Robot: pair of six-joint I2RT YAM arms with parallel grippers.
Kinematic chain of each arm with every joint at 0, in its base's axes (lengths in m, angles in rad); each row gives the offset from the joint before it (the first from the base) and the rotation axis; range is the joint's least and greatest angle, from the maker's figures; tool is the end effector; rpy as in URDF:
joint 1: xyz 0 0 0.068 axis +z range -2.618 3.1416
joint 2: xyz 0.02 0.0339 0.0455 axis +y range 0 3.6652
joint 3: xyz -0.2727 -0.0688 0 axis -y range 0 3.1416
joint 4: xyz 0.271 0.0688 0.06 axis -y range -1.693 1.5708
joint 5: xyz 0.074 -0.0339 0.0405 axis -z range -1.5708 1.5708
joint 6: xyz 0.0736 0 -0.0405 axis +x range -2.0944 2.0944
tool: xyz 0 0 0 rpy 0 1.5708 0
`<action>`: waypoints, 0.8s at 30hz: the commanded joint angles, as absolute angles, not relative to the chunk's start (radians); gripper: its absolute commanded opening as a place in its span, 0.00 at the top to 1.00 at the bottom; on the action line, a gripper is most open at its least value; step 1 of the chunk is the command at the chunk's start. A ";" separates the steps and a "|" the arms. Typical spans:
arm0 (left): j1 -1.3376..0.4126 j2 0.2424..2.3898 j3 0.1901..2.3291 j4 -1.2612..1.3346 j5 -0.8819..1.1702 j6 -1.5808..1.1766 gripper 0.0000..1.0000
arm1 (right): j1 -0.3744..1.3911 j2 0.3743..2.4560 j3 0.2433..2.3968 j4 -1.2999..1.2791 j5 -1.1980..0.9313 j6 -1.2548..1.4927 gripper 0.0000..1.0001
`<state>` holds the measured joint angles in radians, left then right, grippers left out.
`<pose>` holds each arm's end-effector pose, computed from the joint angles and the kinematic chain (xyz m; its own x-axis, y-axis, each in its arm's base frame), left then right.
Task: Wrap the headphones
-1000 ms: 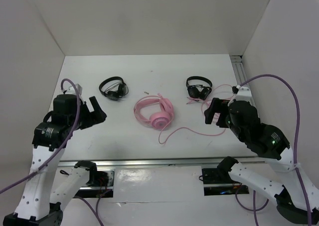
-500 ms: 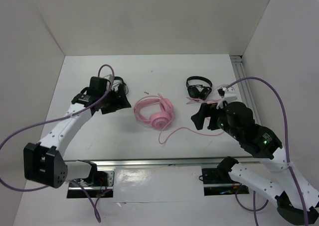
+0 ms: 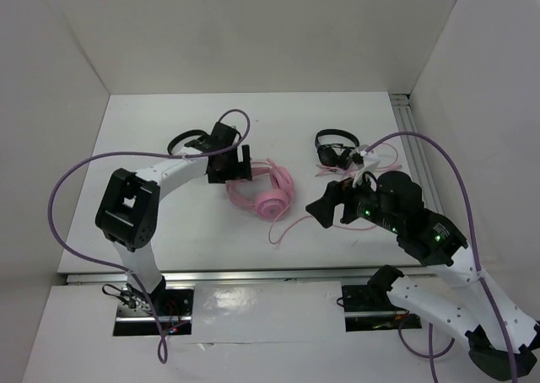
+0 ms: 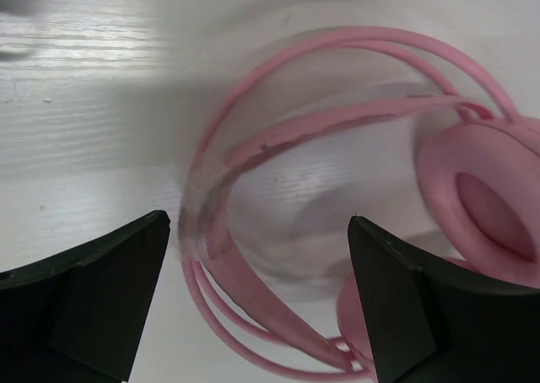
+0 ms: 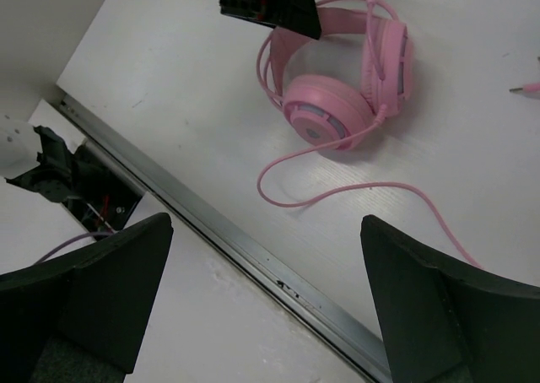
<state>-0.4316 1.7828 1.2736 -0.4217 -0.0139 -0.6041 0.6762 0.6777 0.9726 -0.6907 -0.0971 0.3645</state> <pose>0.3922 -0.1795 0.1820 -0.8330 -0.2417 -0.4978 -0.0758 0.9409 -0.3300 0.1401 0.1215 0.3639 -0.5279 0.0313 -0.8487 -0.5400 0.7590 0.3638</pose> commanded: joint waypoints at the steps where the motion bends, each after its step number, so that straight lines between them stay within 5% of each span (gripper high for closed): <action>1: -0.422 1.804 1.270 -0.382 -0.107 -0.647 0.00 | 0.675 0.660 0.982 -0.606 -0.141 0.348 0.00; 7: -0.422 1.851 1.210 -0.342 -0.129 -0.647 0.00 | 0.675 0.650 0.982 -0.615 -0.120 0.339 0.00; 15: -0.456 1.893 1.138 -0.256 -0.074 -0.657 0.15 | 0.675 0.650 0.982 -0.584 -0.129 0.348 0.00; 18: -0.477 1.914 1.138 -0.247 -0.074 -0.657 0.44 | 0.675 0.650 0.982 -0.584 -0.129 0.348 0.00; 21: -0.488 1.914 1.138 -0.268 -0.093 -0.676 0.99 | 0.675 0.650 0.982 -0.584 -0.115 0.348 0.00; 24: -0.497 1.859 1.097 -0.310 -0.115 -0.687 1.00 | 0.675 0.650 0.991 -0.594 -0.106 0.348 0.00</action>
<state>-0.4801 1.8648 1.1561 -0.2249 -0.1150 -0.6537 0.6762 0.6582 0.9730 -0.6418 -0.1162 0.3569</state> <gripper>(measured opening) 0.112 0.999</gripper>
